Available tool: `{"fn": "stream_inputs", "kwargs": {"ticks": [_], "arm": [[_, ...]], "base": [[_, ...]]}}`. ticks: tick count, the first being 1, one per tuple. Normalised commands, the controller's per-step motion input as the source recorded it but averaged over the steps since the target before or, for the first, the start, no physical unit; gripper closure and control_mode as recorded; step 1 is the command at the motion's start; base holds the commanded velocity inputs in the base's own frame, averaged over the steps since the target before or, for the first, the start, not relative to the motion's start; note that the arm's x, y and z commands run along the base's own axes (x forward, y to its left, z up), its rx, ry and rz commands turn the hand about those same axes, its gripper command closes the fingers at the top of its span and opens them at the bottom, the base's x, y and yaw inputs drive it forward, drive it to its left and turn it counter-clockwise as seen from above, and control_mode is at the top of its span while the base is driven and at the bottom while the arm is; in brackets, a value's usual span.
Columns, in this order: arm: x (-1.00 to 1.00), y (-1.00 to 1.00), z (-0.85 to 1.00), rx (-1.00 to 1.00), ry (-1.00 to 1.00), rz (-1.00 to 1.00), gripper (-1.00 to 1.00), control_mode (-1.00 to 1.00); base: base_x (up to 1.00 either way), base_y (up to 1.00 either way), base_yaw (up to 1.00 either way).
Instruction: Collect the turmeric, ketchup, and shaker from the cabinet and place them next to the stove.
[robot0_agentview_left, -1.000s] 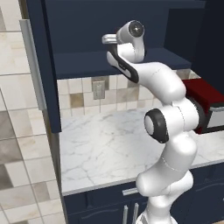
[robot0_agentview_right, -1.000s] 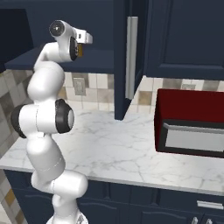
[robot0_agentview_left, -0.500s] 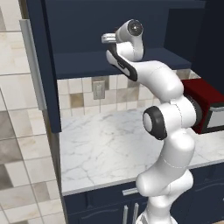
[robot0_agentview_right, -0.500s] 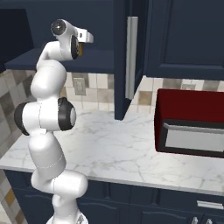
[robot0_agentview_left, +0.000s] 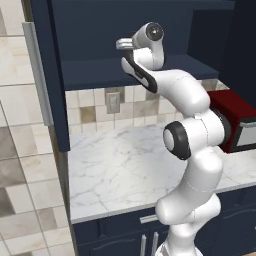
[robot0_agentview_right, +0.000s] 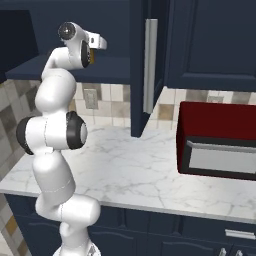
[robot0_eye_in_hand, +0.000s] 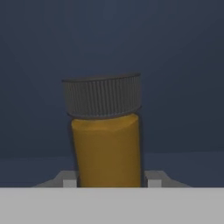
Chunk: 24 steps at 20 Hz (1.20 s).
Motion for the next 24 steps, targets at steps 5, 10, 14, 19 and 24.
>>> {"fn": "stream_inputs", "kwargs": {"ticks": [5, 10, 14, 19, 24], "arm": [[-0.63, -0.03, -0.18, 0.05, -0.09, 0.00, 1.00, -1.00], [-1.00, -0.08, 0.01, 0.08, -0.15, 0.01, 1.00, -1.00], [-1.00, -0.22, 0.13, 0.04, -0.07, 0.03, 1.00, -1.00], [-1.00, -0.21, 0.23, 0.00, 0.00, 0.00, 1.00, -1.00], [-1.00, -0.16, 0.00, -0.03, 0.00, 0.07, 1.00, -1.00]], "base": [[0.00, 0.00, 0.00], [0.00, 0.00, 0.00], [0.00, 0.00, 0.00], [0.00, 0.00, 0.00], [0.00, 0.00, 0.00]]}}
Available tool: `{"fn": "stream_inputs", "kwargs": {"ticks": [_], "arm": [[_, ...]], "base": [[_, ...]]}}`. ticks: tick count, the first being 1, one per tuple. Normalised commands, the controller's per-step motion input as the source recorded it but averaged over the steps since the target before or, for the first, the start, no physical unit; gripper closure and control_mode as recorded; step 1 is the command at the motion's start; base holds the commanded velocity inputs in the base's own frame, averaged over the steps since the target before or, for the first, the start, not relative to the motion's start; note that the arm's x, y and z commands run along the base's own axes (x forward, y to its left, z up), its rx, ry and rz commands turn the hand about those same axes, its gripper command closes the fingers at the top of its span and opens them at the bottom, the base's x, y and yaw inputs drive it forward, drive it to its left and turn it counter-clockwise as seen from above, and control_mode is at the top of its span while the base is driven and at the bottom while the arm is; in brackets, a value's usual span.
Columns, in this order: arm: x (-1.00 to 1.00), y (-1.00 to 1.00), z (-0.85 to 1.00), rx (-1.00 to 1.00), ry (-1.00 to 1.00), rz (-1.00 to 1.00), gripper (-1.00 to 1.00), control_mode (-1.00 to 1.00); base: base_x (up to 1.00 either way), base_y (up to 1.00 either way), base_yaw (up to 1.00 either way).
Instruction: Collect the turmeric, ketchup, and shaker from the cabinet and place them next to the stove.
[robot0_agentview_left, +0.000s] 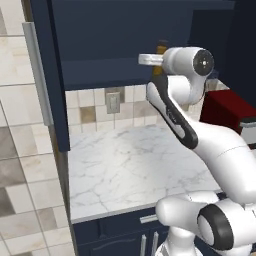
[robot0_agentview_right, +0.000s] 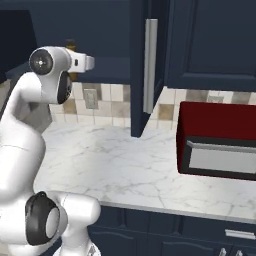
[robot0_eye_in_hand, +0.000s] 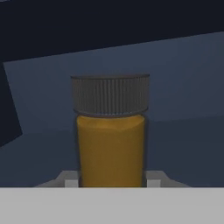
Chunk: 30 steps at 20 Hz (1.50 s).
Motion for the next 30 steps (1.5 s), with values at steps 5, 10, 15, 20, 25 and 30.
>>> {"fn": "stream_inputs", "kwargs": {"ticks": [5, 10, 15, 20, 25, 30], "arm": [[-1.00, -0.20, 0.00, -0.03, 0.01, 0.07, 1.00, -1.00], [-1.00, -0.08, -0.32, -0.04, 0.03, 0.06, 1.00, -1.00], [-0.93, 0.12, -0.66, -0.08, 0.01, 0.05, 1.00, -1.00], [-0.98, 0.01, -0.52, 0.00, 0.00, 0.02, 1.00, -1.00], [-1.00, -0.09, -0.37, 0.00, 0.00, 0.00, 1.00, -1.00], [0.00, 0.00, 0.00, 0.00, 0.00, 0.00, 1.00, 1.00]], "base": [[0.00, 0.00, 0.00], [0.00, 0.00, 0.00], [0.00, 0.00, 0.00], [0.00, 0.00, 0.00], [0.00, 0.00, 0.00], [-1.00, -0.37, -0.02]]}}
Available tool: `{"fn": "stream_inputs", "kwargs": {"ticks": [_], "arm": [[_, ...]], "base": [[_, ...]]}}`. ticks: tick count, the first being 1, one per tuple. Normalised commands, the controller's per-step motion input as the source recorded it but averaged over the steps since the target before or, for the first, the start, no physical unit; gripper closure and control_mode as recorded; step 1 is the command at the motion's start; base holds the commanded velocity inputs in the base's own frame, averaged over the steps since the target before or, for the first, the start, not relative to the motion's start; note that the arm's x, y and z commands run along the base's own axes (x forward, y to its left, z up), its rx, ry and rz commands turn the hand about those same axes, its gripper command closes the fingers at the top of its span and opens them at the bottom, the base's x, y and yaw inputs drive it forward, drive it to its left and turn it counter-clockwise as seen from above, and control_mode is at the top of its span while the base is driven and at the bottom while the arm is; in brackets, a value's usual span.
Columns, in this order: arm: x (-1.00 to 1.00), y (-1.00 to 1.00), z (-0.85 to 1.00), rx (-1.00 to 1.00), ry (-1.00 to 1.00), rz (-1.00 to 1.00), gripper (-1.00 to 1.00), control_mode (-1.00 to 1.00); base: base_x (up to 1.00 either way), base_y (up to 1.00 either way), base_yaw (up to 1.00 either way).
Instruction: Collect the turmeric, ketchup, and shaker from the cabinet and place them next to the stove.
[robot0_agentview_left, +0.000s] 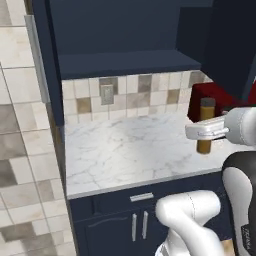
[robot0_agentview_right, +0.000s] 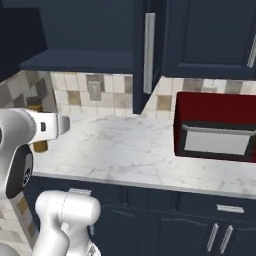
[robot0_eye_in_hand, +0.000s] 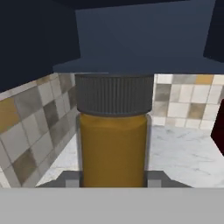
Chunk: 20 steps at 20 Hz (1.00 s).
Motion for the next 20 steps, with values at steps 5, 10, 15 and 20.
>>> {"fn": "stream_inputs", "kwargs": {"ticks": [5, 10, 15, 20], "arm": [[0.00, 0.00, 0.00, 0.00, 0.00, 0.00, 1.00, 1.00], [0.00, 0.00, 0.00, 0.00, 0.00, 0.00, 1.00, 1.00], [0.00, 0.00, 0.00, 0.00, 0.00, 0.00, 1.00, 1.00], [0.00, 0.00, 0.00, 0.00, 0.00, 0.00, 1.00, 1.00]], "base": [[-0.96, -0.70, -0.14], [-0.70, -0.64, -0.33], [-0.51, -0.48, -0.46], [-0.32, -0.58, -0.48]]}}
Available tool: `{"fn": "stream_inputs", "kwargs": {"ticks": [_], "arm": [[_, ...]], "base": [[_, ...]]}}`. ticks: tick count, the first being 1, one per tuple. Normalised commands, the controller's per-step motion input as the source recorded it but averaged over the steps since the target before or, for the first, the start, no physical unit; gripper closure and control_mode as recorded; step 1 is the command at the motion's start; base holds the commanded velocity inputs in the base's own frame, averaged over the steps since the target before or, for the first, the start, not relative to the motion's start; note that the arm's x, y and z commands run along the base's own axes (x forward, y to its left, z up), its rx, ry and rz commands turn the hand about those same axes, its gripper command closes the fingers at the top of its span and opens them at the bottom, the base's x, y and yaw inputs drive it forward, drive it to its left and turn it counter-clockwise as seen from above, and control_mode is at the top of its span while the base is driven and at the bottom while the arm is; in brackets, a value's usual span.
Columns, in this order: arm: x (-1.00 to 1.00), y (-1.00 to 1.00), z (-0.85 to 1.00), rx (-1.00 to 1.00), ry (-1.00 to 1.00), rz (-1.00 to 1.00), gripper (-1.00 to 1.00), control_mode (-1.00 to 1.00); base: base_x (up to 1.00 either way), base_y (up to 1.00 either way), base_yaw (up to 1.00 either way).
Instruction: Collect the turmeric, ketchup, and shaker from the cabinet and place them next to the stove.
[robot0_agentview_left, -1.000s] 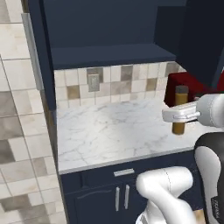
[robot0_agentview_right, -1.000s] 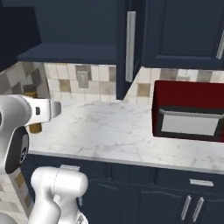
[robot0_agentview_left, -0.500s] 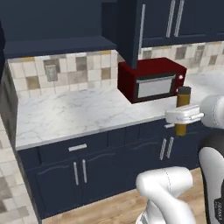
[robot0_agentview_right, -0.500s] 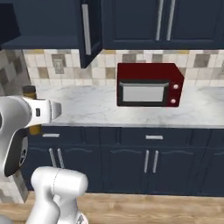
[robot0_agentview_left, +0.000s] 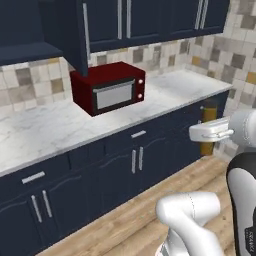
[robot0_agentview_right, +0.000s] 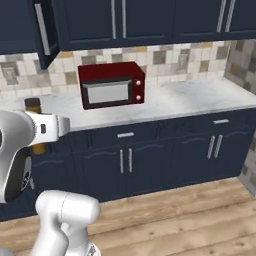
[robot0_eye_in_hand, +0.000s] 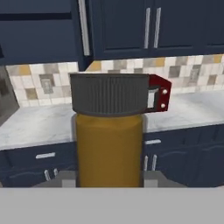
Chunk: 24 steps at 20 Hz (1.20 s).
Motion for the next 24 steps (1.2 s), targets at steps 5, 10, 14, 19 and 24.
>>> {"fn": "stream_inputs", "kwargs": {"ticks": [5, 10, 14, 19, 24], "arm": [[0.00, 0.00, 0.00, 0.00, 0.00, 0.00, 1.00, 1.00], [0.00, 0.00, 0.00, 0.00, 0.00, 0.00, 1.00, 1.00], [0.00, 0.00, 0.00, 0.00, 0.00, 0.00, 1.00, 1.00], [0.00, 0.00, 0.00, 0.00, 0.00, 0.00, 1.00, 1.00], [0.00, 0.00, 0.00, 0.00, 0.00, 0.00, 1.00, 1.00]], "base": [[-0.19, -0.60, -0.51], [-0.24, -0.66, -0.49], [-0.27, -0.73, -0.46], [-0.19, -0.78, -0.45], [-0.01, -0.90, -0.45]]}}
